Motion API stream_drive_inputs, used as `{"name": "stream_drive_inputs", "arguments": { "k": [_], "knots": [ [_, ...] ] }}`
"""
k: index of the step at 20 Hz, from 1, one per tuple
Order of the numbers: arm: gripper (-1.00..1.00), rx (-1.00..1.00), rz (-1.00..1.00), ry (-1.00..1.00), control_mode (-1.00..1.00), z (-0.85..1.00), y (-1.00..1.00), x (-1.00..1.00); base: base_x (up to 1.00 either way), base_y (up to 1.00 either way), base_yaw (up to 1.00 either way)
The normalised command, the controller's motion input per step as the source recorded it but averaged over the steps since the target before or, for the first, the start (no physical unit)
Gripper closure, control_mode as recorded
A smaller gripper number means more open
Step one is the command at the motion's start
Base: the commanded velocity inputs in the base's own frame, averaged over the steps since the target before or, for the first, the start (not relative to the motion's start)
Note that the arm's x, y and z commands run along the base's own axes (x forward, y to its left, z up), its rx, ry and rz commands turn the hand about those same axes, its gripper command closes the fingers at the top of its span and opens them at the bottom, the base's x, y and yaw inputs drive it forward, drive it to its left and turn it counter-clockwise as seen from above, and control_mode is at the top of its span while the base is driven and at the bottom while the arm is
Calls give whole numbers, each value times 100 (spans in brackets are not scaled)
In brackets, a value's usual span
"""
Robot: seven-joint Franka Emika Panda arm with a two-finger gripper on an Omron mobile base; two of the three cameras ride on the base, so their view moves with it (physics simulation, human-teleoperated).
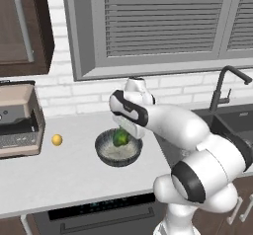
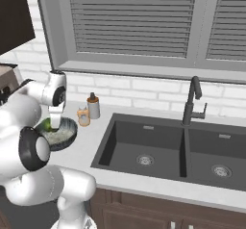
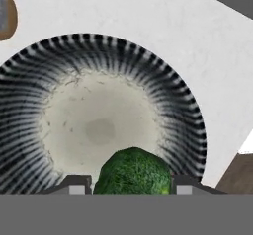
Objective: Pick the broccoli from the sink and place it in the bowl. Then pick the bowl and place it in the microwave. Then close the microwave door and press the start button.
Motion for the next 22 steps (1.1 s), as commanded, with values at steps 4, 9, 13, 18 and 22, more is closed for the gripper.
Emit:
{"name": "stream_drive_inputs", "arguments": {
  "k": [4, 9, 13, 18, 22],
  "knots": [
    [100, -1, 0, 2, -100, -36, 2, 28, 0, 0, 0],
    [100, -3, -1, 0, -100, -42, 0, 23, 0, 0, 0],
    [100, -3, -3, 0, -100, -37, 6, 30, 0, 0, 0],
    [100, 0, -4, 0, -100, -19, 4, 4, 0, 0, 0],
    [100, 0, -4, 0, -100, -25, 0, 1, 0, 0, 0]
  ]
}}
